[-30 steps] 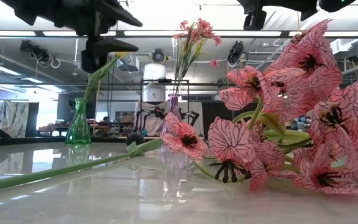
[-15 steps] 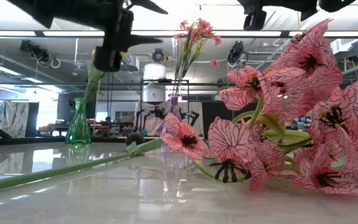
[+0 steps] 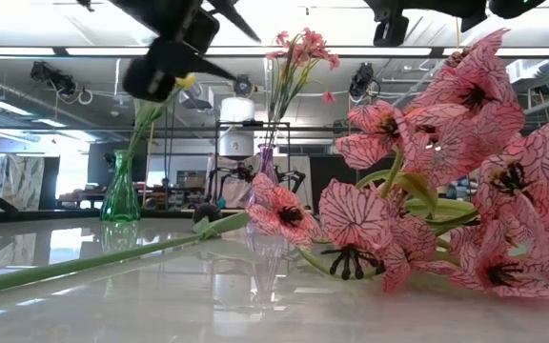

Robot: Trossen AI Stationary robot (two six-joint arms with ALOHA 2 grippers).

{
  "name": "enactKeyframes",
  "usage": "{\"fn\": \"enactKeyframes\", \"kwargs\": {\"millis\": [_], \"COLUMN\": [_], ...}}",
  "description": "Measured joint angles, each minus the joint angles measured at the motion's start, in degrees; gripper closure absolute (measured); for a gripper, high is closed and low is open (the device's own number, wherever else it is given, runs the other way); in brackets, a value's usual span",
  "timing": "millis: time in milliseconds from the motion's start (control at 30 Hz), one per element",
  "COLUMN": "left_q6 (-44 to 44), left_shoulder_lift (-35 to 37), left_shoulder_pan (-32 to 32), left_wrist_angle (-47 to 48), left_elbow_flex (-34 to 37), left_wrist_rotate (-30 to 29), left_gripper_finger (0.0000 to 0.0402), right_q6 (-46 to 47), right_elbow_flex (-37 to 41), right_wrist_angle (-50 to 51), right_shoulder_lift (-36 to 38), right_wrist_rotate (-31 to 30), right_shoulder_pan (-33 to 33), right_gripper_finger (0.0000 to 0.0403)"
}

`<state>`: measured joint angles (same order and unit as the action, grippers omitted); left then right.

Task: Sort flowers into vase by color
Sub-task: Put the black flower into the red vase

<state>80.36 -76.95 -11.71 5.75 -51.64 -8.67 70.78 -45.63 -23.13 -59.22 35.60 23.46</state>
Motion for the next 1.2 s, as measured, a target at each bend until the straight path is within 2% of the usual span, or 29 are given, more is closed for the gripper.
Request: {"fn": "enactKeyframes", "kwargs": {"millis": [200,367,567,833,1200], "left_q6": [0.06,-1.02,-0.89,2.33,9.91], "left_shoulder_lift": [-4.65,-11.89,-20.38,-26.80,-30.83], "left_shoulder_pan": [-0.53,-0.61,-0.44,1.07,1.69], "left_wrist_angle": [20.54,25.46,29.94,39.54,38.62], "left_elbow_flex": [-10.86,-18.60,-24.13,-26.55,-26.60], "left_wrist_rotate": [-0.04,3.17,7.22,9.57,12.72], "left_gripper_finger": [0.0189,0.0189,0.0189,0.0189,0.0189], "right_q6": [0.01,0.00,0.00,0.00,0.00], "right_elbow_flex": [0.00,0.00,0.00,0.00,0.00], "right_wrist_angle": [0.04,-0.21,-0.29,-0.26,-0.29], "right_shoulder_lift": [0.00,0.00,0.00,0.00,0.00], "right_wrist_rotate": [0.02,0.02,0.00,0.01,0.00], "right_shoulder_pan": [0.00,0.00,0.00,0.00,0.00], "right_gripper_finger": [0.0145,0.0145,0.0145,0.0145,0.0145]}}
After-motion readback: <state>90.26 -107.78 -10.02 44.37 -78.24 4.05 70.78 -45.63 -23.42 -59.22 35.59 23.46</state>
